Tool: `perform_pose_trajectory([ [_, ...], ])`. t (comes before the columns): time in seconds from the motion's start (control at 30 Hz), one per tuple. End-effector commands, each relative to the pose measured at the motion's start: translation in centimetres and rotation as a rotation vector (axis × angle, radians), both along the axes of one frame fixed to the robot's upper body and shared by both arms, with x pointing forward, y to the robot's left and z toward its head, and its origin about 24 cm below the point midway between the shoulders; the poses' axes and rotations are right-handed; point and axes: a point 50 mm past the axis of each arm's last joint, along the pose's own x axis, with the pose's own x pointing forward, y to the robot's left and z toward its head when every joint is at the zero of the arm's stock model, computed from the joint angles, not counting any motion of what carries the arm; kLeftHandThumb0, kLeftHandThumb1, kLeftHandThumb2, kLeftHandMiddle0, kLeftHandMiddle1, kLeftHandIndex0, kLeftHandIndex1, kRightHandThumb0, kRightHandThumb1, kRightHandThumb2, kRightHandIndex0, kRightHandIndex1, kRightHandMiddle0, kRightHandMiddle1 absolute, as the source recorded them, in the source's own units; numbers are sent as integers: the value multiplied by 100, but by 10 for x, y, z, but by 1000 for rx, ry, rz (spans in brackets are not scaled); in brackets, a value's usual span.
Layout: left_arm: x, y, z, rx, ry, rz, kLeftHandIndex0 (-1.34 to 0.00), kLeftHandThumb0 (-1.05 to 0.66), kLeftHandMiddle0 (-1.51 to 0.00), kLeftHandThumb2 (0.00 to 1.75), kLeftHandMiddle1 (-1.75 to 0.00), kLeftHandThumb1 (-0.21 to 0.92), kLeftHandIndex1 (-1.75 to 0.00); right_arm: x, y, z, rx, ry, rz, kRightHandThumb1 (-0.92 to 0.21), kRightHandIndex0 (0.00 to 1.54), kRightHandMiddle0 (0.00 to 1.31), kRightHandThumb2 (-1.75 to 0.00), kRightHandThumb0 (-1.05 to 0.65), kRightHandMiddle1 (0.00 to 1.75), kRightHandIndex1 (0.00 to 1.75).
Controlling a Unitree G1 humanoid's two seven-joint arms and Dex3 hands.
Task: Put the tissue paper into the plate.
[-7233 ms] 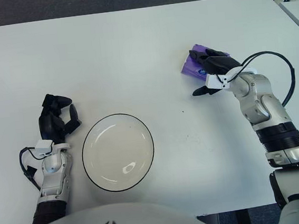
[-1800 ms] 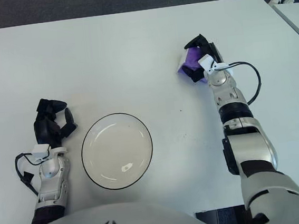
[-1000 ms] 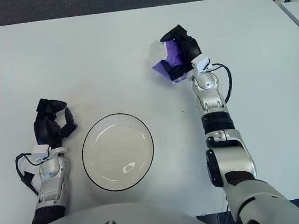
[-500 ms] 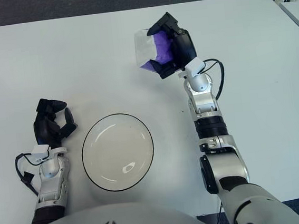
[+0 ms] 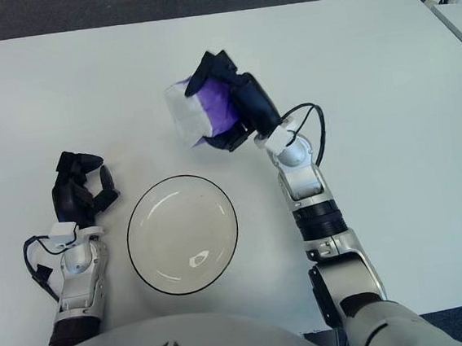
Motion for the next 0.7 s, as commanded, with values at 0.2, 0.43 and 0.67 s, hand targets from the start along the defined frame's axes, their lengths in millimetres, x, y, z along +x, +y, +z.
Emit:
perform_pose_trajectory([
  [0.2, -20, 3, -44, 0, 228, 15, -45, -42, -75, 107, -175, 52, -175, -17, 15, 3, -105, -7, 320, 11, 99, 70, -175, 0, 175, 158],
  [0.43, -20, 3, -44, 5, 234, 18, -45, -42, -76, 108, -175, 52, -175, -23, 14, 6, -360, -147, 368, 8, 95, 67, -173, 0, 175, 163],
  [0.67, -20, 2, -43, -1, 232, 17, -45, -42, -75, 108, -175, 52, -175, -32, 18, -2, -494, -254, 396, 8, 93, 67, -174, 0, 175, 168],
])
